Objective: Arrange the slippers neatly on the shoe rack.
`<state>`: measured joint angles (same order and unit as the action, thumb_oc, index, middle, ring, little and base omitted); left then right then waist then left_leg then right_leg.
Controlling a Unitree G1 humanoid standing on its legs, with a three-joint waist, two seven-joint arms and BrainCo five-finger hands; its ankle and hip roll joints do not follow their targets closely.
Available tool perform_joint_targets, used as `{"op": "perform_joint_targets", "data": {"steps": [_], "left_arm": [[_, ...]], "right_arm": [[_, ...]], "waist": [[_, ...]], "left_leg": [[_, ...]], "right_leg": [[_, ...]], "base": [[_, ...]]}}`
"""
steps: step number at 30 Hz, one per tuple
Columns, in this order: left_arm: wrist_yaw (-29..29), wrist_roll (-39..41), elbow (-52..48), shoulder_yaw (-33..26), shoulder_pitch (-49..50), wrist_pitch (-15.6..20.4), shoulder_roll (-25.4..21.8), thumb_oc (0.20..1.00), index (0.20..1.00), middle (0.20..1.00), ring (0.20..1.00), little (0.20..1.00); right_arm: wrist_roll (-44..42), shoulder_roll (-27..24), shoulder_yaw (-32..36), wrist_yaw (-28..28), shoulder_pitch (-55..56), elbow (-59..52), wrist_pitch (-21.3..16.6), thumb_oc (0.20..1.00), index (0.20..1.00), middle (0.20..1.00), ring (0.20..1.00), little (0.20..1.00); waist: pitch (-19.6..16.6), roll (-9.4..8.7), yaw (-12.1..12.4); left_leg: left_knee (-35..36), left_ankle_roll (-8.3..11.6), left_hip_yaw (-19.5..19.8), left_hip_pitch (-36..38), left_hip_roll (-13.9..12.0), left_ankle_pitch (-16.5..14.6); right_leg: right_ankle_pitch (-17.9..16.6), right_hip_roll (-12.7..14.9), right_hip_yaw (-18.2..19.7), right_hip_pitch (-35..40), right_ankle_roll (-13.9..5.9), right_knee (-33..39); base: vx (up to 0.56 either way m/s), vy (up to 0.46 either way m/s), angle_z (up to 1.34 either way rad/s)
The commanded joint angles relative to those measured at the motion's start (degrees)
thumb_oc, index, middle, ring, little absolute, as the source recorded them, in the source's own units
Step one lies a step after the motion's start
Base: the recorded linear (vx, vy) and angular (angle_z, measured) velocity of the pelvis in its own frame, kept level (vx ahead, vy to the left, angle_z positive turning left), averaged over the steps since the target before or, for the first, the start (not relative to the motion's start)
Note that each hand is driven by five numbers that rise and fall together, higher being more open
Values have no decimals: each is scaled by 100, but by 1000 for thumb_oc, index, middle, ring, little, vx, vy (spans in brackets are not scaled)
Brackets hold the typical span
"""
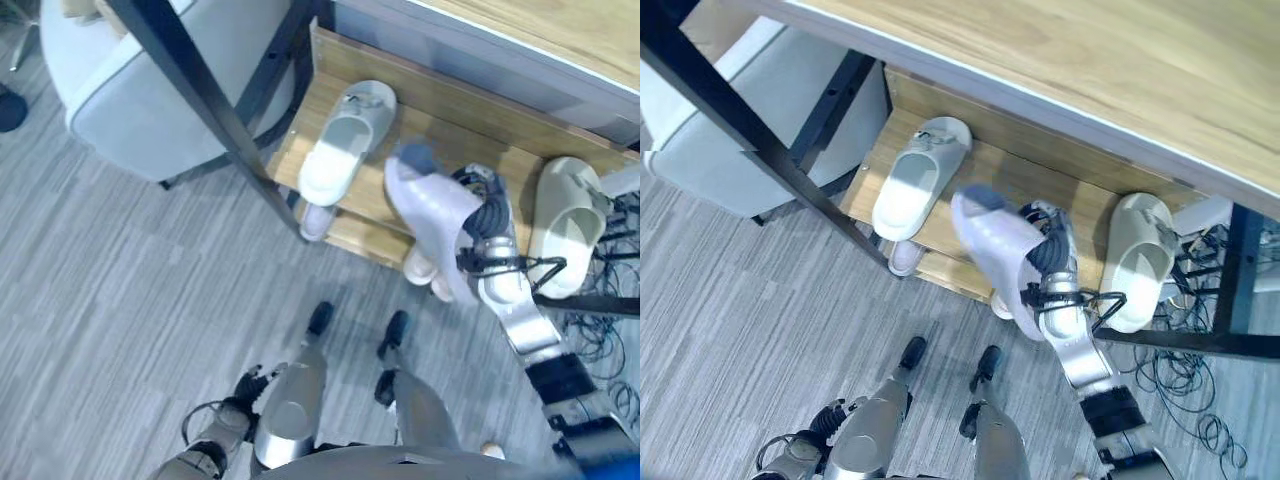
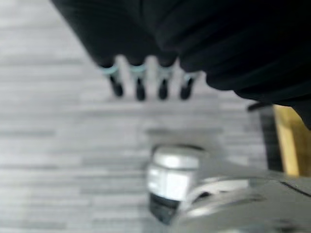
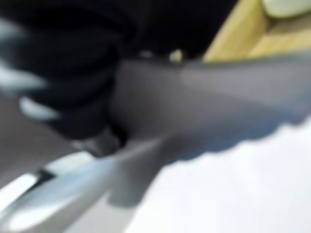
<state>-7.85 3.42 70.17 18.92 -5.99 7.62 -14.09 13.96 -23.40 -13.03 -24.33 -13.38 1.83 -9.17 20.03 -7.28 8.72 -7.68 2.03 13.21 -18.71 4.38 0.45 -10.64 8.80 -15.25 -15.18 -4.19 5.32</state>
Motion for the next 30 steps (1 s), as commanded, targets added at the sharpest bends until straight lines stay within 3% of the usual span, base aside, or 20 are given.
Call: {"op": "perform_joint_targets", "data": {"steps": [1, 3, 7, 8, 14, 16, 17, 18, 20, 23, 24, 30], "left_arm": [[-5, -91, 160, -20, 155, 0, 498, 1000, 1000, 1000, 1000, 1000], [-75, -78, 137, -110, 218, 19, 495, 1000, 1000, 1000, 1000, 1000], [-144, 9, 200, -220, 273, -7, 512, 1000, 1000, 1000, 1000, 1000], [-122, 62, 238, -285, 289, -21, 496, 1000, 1000, 1000, 1000, 1000], [31, -63, 336, -462, 338, -4, 414, 1000, 1000, 1000, 1000, 1000], [60, -63, 320, -481, 361, 3, 394, 1000, 1000, 1000, 1000, 1000], [94, -94, 282, -535, 443, 20, 287, 1000, 1000, 1000, 1000, 1000], [93, -94, 282, -537, 441, 20, 287, 1000, 1000, 1000, 1000, 1000], [5, -38, 305, -580, 407, 59, 250, 1000, 1000, 1000, 1000, 1000], [-4, 76, 258, -480, 281, 83, 215, 1000, 1000, 1000, 1000, 1000], [-13, 110, 255, -523, 293, 101, 220, 1000, 1000, 1000, 1000, 1000], [-127, 396, 103, -551, 375, 199, 249, 1000, 1000, 1000, 1000, 1000]], "right_arm": [[638, -585, 182, 55, -75, -801, -351, 200, 200, 200, 200, 200], [931, -673, 161, 80, 217, -1092, -346, 200, 200, 200, 200, 200], [574, -497, 41, 337, 711, -1382, -416, 200, 200, 200, 200, 200], [128, -482, -151, 691, 845, -1417, -517, 200, 200, 200, 200, 200], [-472, -715, -776, 1775, 1325, -1404, -664, 200, 200, 200, 200, 200], [-512, -745, -882, 1928, 1378, -1352, -675, 200, 200, 200, 200, 200], [-326, -878, -1140, 2175, 1596, -1294, -693, 200, 200, 200, 200, 200], [-324, -878, -1141, 2172, 1592, -1291, -695, 200, 200, 200, 200, 200], [-139, -853, -1339, 2161, 1575, -1108, -697, 200, 200, 200, 200, 200], [-99, -732, -1520, 2087, 1368, -641, -597, 200, 200, 200, 200, 200], [-88, -647, -1603, 2060, 1380, -393, -582, 200, 200, 200, 200, 200], [107, -730, -1737, 1903, 1175, 253, -563, 200, 200, 200, 200, 200]], "waist": [[14, 347, 56], [-12, 327, -21], [-65, 277, -156], [-77, 257, -202], [-106, 201, -302], [-107, 225, -316], [-62, 369, -425], [-80, 368, -431], [-40, 483, -608], [21, 493, -696], [-10, 495, -647], [-24, 518, -475]], "left_leg": [[492, -112, -68, 189, -171, -54], [510, -116, -109, 241, -180, -57], [554, -134, -191, 331, -202, -64], [558, -151, -239, 376, -214, -77], [569, -200, -343, 558, -233, -144], [565, -222, -348, 603, -229, -162], [454, -287, -244, 792, -213, -241], [458, -289, -241, 761, -209, -215], [491, -278, -89, 917, -210, -192], [454, -247, 18, 963, -138, -184], [378, -214, 138, 879, -65, -145], [246, -59, 402, 603, -59, -32]], "right_leg": [[1189, -58, 42, 836, -388, -661], [1164, -47, 72, 849, -403, -662], [1136, -30, 139, 852, -427, -689], [1121, -19, 177, 850, -432, -714], [1067, 35, 307, 863, -492, -899], [1097, 52, 339, 829, -493, -1083], [1191, -8, 655, 584, -473, -1990], [1174, -3, 654, 550, -475, -1993], [1262, -317, 1119, 220, -382, -2184], [1309, -623, 1386, 108, -337, -1733], [1422, -672, 1382, 235, -232, -1549], [1467, -693, 961, 380, -130, -1389]], "base": [[-2, 53, -24], [-3, 36, -9], [-11, 38, -7], [-3, 24, -16], [-8, 29, -16], [5, 56, -25], [18, 46, -22], [47, 51, -7], [26, 2, 30], [4, -145, 24], [-3, -181, 40], [-26, -156, 59]]}}
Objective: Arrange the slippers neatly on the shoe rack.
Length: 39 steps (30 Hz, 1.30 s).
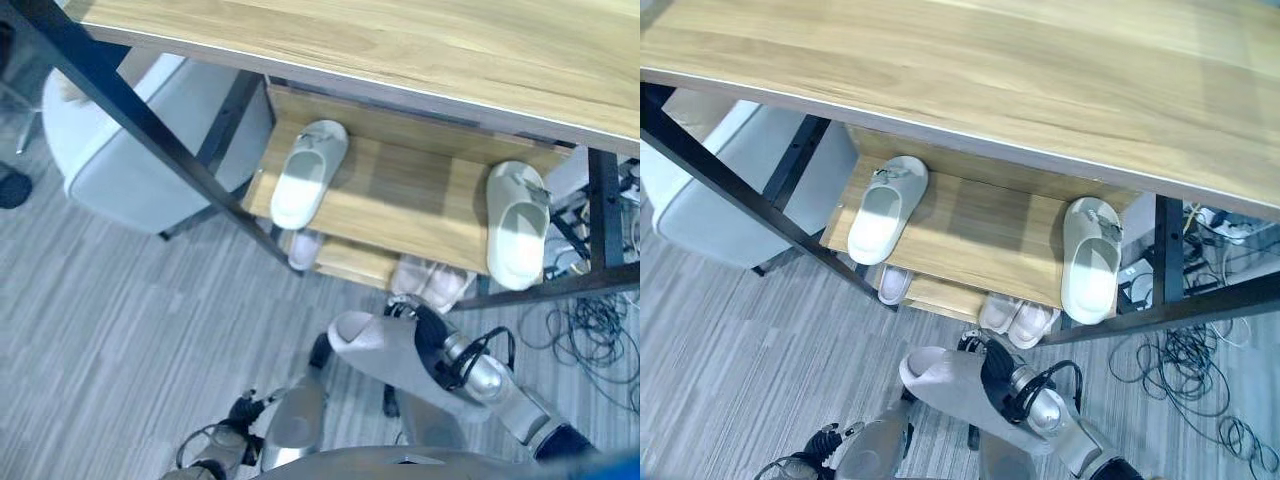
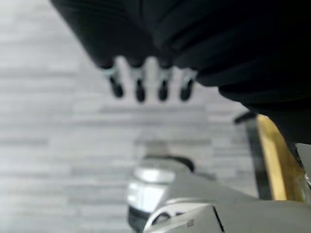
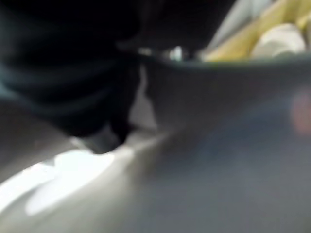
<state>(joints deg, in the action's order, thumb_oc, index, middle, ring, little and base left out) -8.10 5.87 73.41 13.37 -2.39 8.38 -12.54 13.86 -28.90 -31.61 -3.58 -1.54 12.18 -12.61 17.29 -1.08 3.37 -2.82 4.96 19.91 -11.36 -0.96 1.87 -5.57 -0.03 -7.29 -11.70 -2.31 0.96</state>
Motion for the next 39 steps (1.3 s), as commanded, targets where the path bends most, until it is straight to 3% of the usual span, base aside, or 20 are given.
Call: {"op": "perform_joint_targets", "data": {"steps": [1, 2, 4, 5, 7, 8, 9, 18, 26, 34, 35, 39], "left_arm": [[-101, 164, -125, 9, 18, 86, 171, 1000, 1000, 1000, 1000, 1000], [-101, 164, -125, 8, 18, 87, 172, 1000, 1000, 1000, 1000, 1000], [-93, 57, -89, 1, 66, 60, 205, 1000, 1000, 1000, 1000, 1000], [-85, 2, -76, -2, 75, 50, 199, 1000, 1000, 1000, 1000, 1000], [-123, -226, 7, 38, 18, 9, 134, 1000, 1000, 1000, 1000, 1000], [-125, -229, 9, 40, 14, 9, 133, 1000, 1000, 1000, 1000, 1000], [-104, -419, 1, 111, -40, -23, 60, 1000, 1000, 1000, 1000, 1000], [-107, -588, 82, 187, -298, -68, -32, 1000, 1000, 1000, 1000, 1000], [-108, -329, -101, 224, -500, 3, -114, 1000, 1000, 1000, 1000, 1000], [50, -407, -49, 220, -335, -6, -96, 1000, 1000, 1000, 1000, 1000], [462, -502, 529, -286, 378, -132, -157, 1000, 1000, 1000, 1000, 1000], [501, -501, 407, -208, 354, -123, -139, 1000, 1000, 1000, 1000, 1000]], "right_arm": [[99, -247, 174, -247, -84, -617, -227, 200, 200, 200, 200, 200], [99, -247, 173, -247, -85, -616, -228, 200, 200, 200, 200, 200], [40, -292, 313, -312, 11, -417, -170, 200, 200, 200, 200, 200], [102, -301, 333, -336, 25, -368, -146, 200, 200, 200, 200, 200], [194, -294, 420, -434, 78, -234, -99, 200, 200, 200, 200, 200], [197, -289, 423, -437, 76, -229, -101, 200, 200, 200, 200, 200], [210, -234, 537, -458, 194, -93, -27, 200, 200, 200, 200, 200], [463, 97, 377, -579, -210, 874, 200, 200, 200, 200, 200, 200], [-113, 204, 701, -725, -458, 1308, 273, 200, 200, 200, 200, 200], [-899, 214, 908, -354, -139, 1058, 90, 200, 200, 200, 200, 200], [-4263, 608, 2076, 798, 640, 2484, 73, 200, 200, 200, 200, 200], [-4284, 537, 2059, 819, 684, 2338, 97, 200, 200, 200, 200, 200]], "waist": [[245, -108, 117], [243, -107, 111], [259, -102, 5], [260, -94, -20], [305, -117, -36], [304, -119, -33], [278, -115, -97], [229, -147, -113], [271, -74, -109], [136, -101, -205], [-615, 4, -276], [-634, 34, -278]], "left_leg": [[-373, -288, -212, -281, 462, -166], [-376, -288, -207, -285, 464, -167], [-488, -263, -1155, -498, 94, -130], [-478, -251, -1429, -565, -64, -54], [-505, -184, -1812, -703, -331, 97], [-506, -182, -1812, -708, -330, 100], [-391, -172, -2105, -681, -466, 127], [-511, -305, -2340, -567, -217, -268], [-445, -366, -2393, -527, -108, -280], [-270, -362, -2408, -309, -131, -244], [316, -186, -2681, 555, -314, -12], [439, -170, -2629, 643, -335, 23]], "right_leg": [[1054, 256, -166, 124, -249, -911], [1055, 257, -172, 123, -250, -911], [1141, 437, -545, 239, -230, -942], [1110, 476, -637, 247, -243, -925], [1071, 588, -762, 301, -278, -921], [1070, 589, -763, 298, -279, -920], [1061, 677, -869, 299, -303, -966], [859, 856, -391, 188, -456, -935], [744, 956, -311, 83, -524, -983], [746, 913, -318, 190, -519, -872], [633, 782, -741, 970, -515, -333], [677, 739, -810, 1028, -491, -278]], "base": [[12, -78, 88], [29, -50, 78], [21, 84, 57], [21, 111, 72], [31, 94, 80], [60, 146, 59], [67, 160, 33], [58, 168, -6], [7, 37, -14], [17, -31, 0], [27, -47, 4], [37, -21, 13]]}}
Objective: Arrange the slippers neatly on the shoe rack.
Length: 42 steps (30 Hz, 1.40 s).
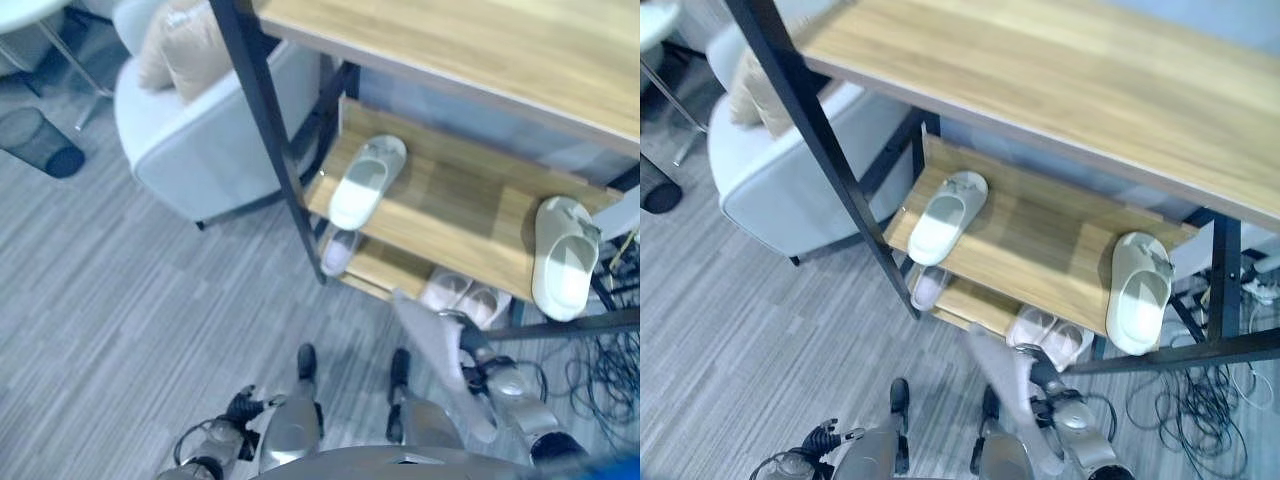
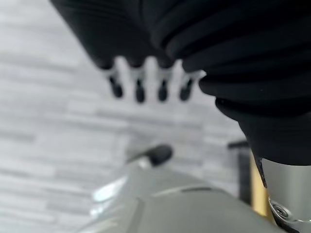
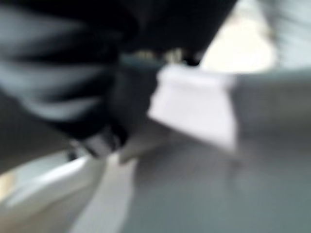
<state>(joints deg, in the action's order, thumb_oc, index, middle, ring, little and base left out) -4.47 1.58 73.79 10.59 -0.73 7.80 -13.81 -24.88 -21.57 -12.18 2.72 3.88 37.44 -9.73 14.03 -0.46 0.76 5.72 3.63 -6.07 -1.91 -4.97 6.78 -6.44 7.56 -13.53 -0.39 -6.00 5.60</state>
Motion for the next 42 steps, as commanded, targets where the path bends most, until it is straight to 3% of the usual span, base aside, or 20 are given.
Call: {"op": "perform_joint_targets", "data": {"steps": [1, 12, 18, 22, 25, 26, 28, 29, 30, 31, 34, 35, 38, 40, 42], "left_arm": [[135, -61, 346, 82, 190, -58, -5, 1000, 1000, 1000, 1000, 1000], [162, -139, 125, 383, 77, -14, -21, 1000, 1000, 1000, 1000, 1000], [44, -38, -8, 749, -643, 50, -201, 1000, 1000, 1000, 1000, 1000], [-49, 201, -157, 734, -980, 69, -351, 1000, 1000, 1000, 1000, 1000], [-229, 554, -524, 749, -1253, 206, -567, 1000, 1000, 1000, 1000, 1000], [-229, 554, -524, 749, -1254, 205, -567, 1000, 1000, 1000, 1000, 1000], [-380, 837, -906, 615, -1343, 322, -756, 1000, 1000, 1000, 1000, 1000], [-380, 838, -905, 613, -1346, 322, -756, 1000, 1000, 1000, 1000, 1000], [-576, 1068, -890, 459, -1563, 413, -887, 1000, 1000, 1000, 1000, 1000], [-576, 1069, -887, 456, -1567, 414, -886, 1000, 1000, 1000, 1000, 1000], [-625, 1419, -826, 340, -1790, 452, -867, 1000, 1000, 1000, 1000, 1000], [-625, 1420, -825, 336, -1793, 452, -866, 1000, 1000, 1000, 1000, 1000], [-734, 1479, -1040, 593, -1875, 510, -817, 1000, 1000, 1000, 1000, 1000], [-769, 1550, -1109, 651, -1881, 546, -816, 1000, 1000, 1000, 1000, 1000], [-765, 2057, -1495, 704, -1761, 620, -820, 1000, 1000, 1000, 1000, 1000]], "right_arm": [[-401, -200, 123, 186, 138, -177, -188, 200, 200, 200, 200, 200], [-400, -354, 43, 217, -136, -128, -151, 200, 200, 200, 200, 200], [-130, -509, -319, -61, -1036, -105, -166, 200, 200, 200, 200, 200], [210, -612, -407, -369, -1405, -233, -217, 200, 200, 200, 200, 200], [456, -852, -324, -798, -1957, -447, -316, 200, 200, 200, 200, 200], [457, -852, -324, -799, -1959, -447, -316, 200, 200, 200, 200, 200], [589, -1059, -127, -1170, -2308, -722, -511, 200, 200, 200, 200, 200], [590, -1058, -129, -1171, -2313, -720, -512, 200, 200, 200, 200, 200], [798, -1265, -179, -1368, -2657, -940, -633, 200, 200, 200, 200, 200], [801, -1265, -181, -1371, -2661, -942, -630, 200, 200, 200, 200, 200], [1423, -1447, -387, -1745, -3421, -1258, -613, 200, 200, 200, 200, 200], [1422, -1447, -393, -1747, -3431, -1252, -614, 200, 200, 200, 200, 200], [1424, -1551, -634, -1971, -4367, -1354, -602, 200, 200, 200, 200, 200], [1452, -1553, -723, -2027, -4649, -1315, -590, 200, 200, 200, 200, 200], [1556, -1565, -927, -2255, -5441, -1307, -500, 200, 200, 200, 200, 200]], "waist": [[-314, -22, -19], [-197, 35, 5], [639, 57, -1], [812, 99, -19], [1112, 225, -60], [1098, 225, -59], [1234, 341, -40], [1216, 339, -39], [1307, 370, -7], [1282, 369, -5], [1296, 472, 49], [1264, 467, 50], [1208, 551, 150], [1203, 570, 188], [1250, 599, 297]], "left_leg": [[-381, -37, -23, -278, 74, -462], [-345, -53, 38, -351, 126, -457], [-1410, -114, 168, -1480, 114, -588], [-1888, -121, 217, -2080, 128, -650], [-2741, -151, 260, -2929, 137, -966], [-2760, -152, 259, -2955, 136, -975], [-3594, -227, 309, -3772, 119, -1236], [-3624, -228, 309, -3810, 119, -1250], [-4286, -285, 328, -4346, 101, -1489], [-4326, -286, 327, -4397, 99, -1508], [-5784, -408, 461, -5727, 130, -1999], [-5828, -409, 457, -5788, 128, -2020], [-7036, -582, 593, -6782, 176, -2480], [-7437, -612, 621, -7029, 190, -2633], [-8717, -719, 649, -7717, 224, -3132]], "right_leg": [[772, -24, -183, -82, -118, -739], [780, 21, -219, -184, -151, -811], [923, 253, -103, -1299, -74, -1961], [1017, 329, -84, -1793, -35, -2363], [1396, 468, 43, -2635, -12, -3292], [1403, 471, 47, -2661, -12, -3308], [1732, 571, 142, -3472, 89, -4226], [1745, 574, 147, -3509, 89, -4253], [2007, 641, 246, -4056, 155, -4897], [2025, 644, 254, -4108, 156, -4934], [2637, 796, 640, -5419, 443, -6306], [2659, 800, 654, -5485, 444, -6352], [3072, 849, 967, -6555, 621, -7671], [3206, 835, 1030, -6807, 670, -8066], [3596, 826, 1211, -7523, 777, -9341]], "base": [[29, 0, 5], [0, 24, 5], [-212, 49, -4], [-92, 34, 4], [-104, 58, 9], [-108, 57, 38], [-121, 61, 6], [-128, 38, -21], [-58, 5, 3], [-91, -14, 18], [-41, -38, 11], [-12, -11, 3], [23, -12, 5], [66, -39, 0], [133, -52, 6]]}}
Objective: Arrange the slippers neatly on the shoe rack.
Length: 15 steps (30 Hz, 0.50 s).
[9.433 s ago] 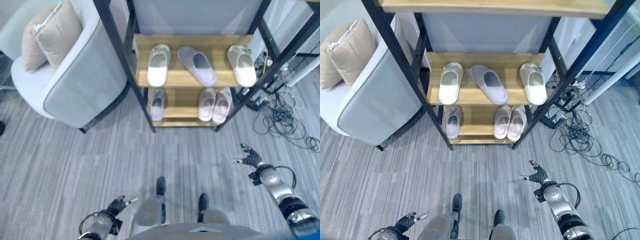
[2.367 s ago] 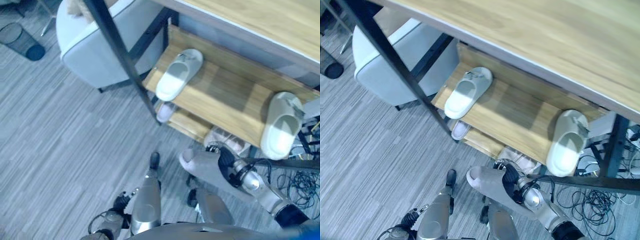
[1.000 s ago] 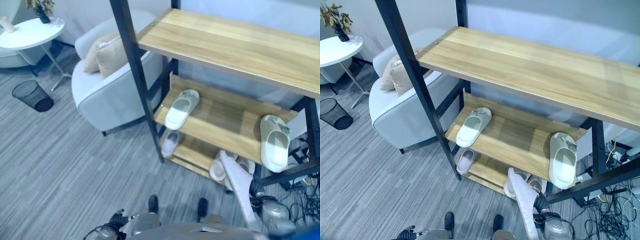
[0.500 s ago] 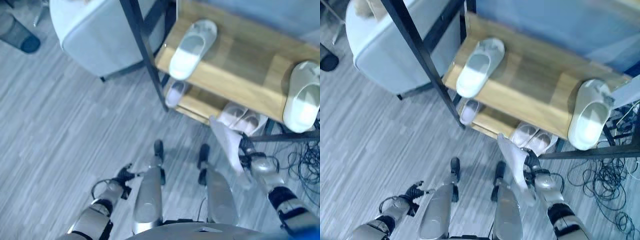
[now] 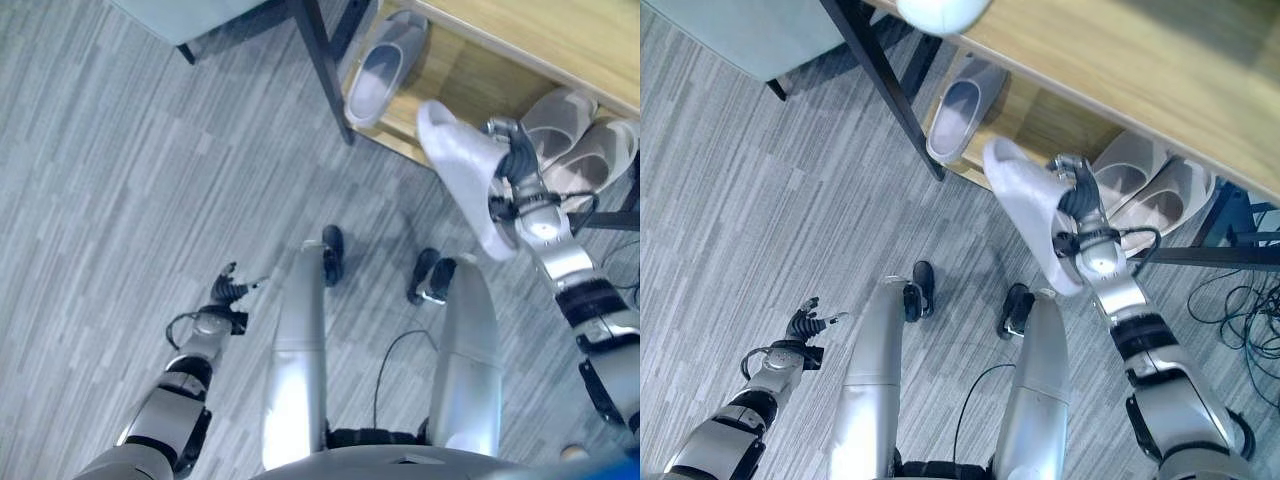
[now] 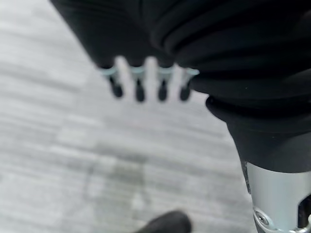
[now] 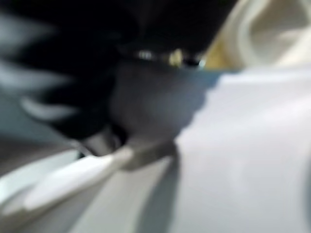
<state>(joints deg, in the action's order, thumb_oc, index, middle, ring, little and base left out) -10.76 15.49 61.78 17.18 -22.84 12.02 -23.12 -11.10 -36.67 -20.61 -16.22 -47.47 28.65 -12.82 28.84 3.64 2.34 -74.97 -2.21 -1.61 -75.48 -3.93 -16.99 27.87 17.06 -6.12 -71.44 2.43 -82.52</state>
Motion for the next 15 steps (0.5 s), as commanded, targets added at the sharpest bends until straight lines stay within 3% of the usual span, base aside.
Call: {"op": "perform_joint_targets", "data": {"steps": [1, 3, 6, 8, 10, 12, 15], "left_arm": [[-135, 668, -296, 39, 448, 197, 110, 1000, 1000, 1000, 1000, 1000], [66, 1484, -771, 20, 674, 178, 143, 1000, 1000, 1000, 1000, 1000], [74, 1504, -1135, 197, 786, 216, 32, 1000, 1000, 1000, 1000, 1000], [70, 1410, -1544, 378, 993, 200, -144, 1000, 1000, 1000, 1000, 1000], [82, 1420, -1636, 390, 1073, 162, -170, 1000, 1000, 1000, 1000, 1000], [91, 1551, -1624, 395, 1332, 127, -186, 1000, 1000, 1000, 1000, 1000], [99, 1401, -1608, 484, 1500, 120, -204, 1000, 1000, 1000, 1000, 1000]], "right_arm": [[177, -52, -92, -362, -318, -420, -194, 200, 200, 200, 200, 200], [165, -34, -189, -519, -841, -358, -44, 200, 200, 200, 200, 200], [-10, -63, -252, -590, -1323, -80, -1, 200, 200, 200, 200, 200], [-262, -77, -337, -667, -1705, 213, -5, 200, 200, 200, 200, 200], [-280, -72, -402, -669, -1799, 256, 1, 200, 200, 200, 200, 200], [-276, 17, -494, -683, -1906, 309, 85, 200, 200, 200, 200, 200], [-154, 46, -500, -711, -1951, 310, 148, 200, 200, 200, 200, 200]], "waist": [[-246, 187, 134], [-135, 270, 203], [-129, 301, 255], [13, 312, 289], [87, 297, 306], [95, 282, 335], [95, 271, 338]], "left_leg": [[-671, -136, 202, -398, 122, -760], [-1748, -232, 233, -890, 141, -1163], [-2359, -243, 245, -1189, 146, -1408], [-3192, -284, 277, -1441, 171, -1753], [-3416, -297, 285, -1444, 160, -1854], [-3935, -320, 339, -1447, 146, -2150], [-4205, -307, 345, -1447, 134, -2268]], "right_leg": [[173, -121, 478, -457, -65, -553], [444, -153, 651, -917, 28, -1517], [589, -177, 832, -1193, 49, -2062], [687, -247, 1171, -1455, 29, -2987], [736, -294, 1291, -1485, 40, -3247], [843, -387, 1459, -1543, 54, -3796], [869, -414, 1550, -1577, 34, -4052]], "base": [[126, -41, -6], [107, -33, -3], [105, -15, 4], [162, 8, 9], [115, -7, -3], [134, -14, -18], [80, 9, -17]]}}
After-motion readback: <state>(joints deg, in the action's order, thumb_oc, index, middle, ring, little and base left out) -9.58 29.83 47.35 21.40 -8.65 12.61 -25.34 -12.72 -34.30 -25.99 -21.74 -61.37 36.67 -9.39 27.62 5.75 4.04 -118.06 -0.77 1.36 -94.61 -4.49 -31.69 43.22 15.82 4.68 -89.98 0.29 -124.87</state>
